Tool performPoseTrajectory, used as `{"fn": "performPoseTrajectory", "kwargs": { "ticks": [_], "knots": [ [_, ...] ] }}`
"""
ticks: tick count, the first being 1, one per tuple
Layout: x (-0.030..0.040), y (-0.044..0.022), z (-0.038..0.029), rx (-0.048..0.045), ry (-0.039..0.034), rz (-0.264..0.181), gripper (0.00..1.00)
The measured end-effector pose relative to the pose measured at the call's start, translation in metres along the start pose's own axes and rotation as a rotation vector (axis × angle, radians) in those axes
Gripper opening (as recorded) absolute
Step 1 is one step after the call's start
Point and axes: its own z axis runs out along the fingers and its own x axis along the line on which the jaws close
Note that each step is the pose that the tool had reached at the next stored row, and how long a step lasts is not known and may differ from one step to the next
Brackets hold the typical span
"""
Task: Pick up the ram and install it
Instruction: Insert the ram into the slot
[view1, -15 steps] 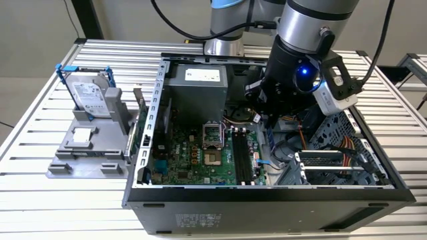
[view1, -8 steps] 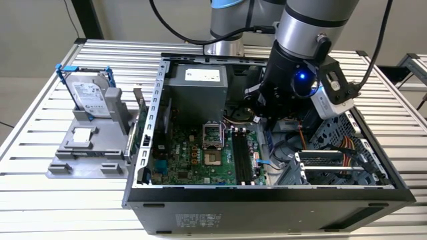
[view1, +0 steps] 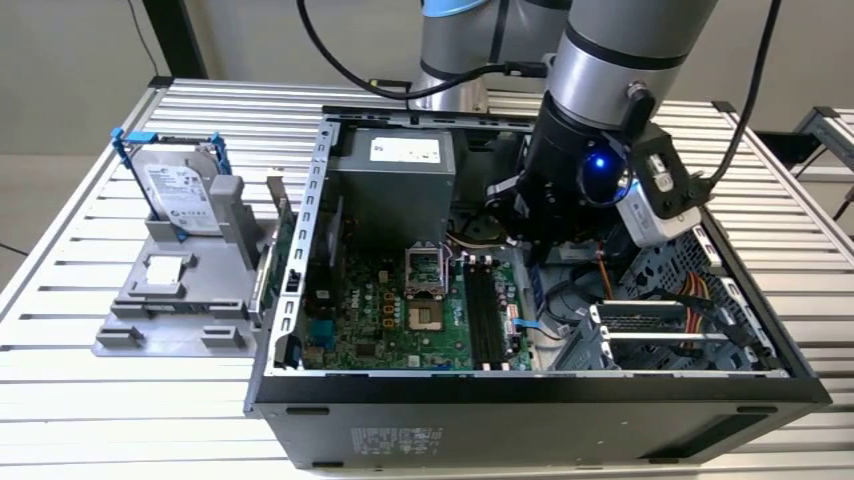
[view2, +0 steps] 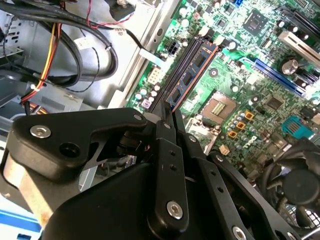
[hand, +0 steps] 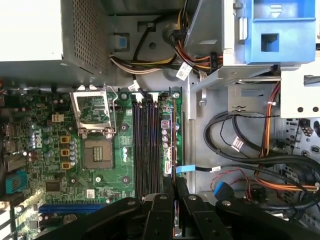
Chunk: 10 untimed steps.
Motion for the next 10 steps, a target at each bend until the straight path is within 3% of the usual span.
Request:
{"fn": "performPoseTrajectory", "kwargs": {
  "ticks": [10],
  "knots": [
    [0.0036, -0.0001, 0.0088, 0.0002, 0.0000, 0.000, 0.00]
  ]
}}
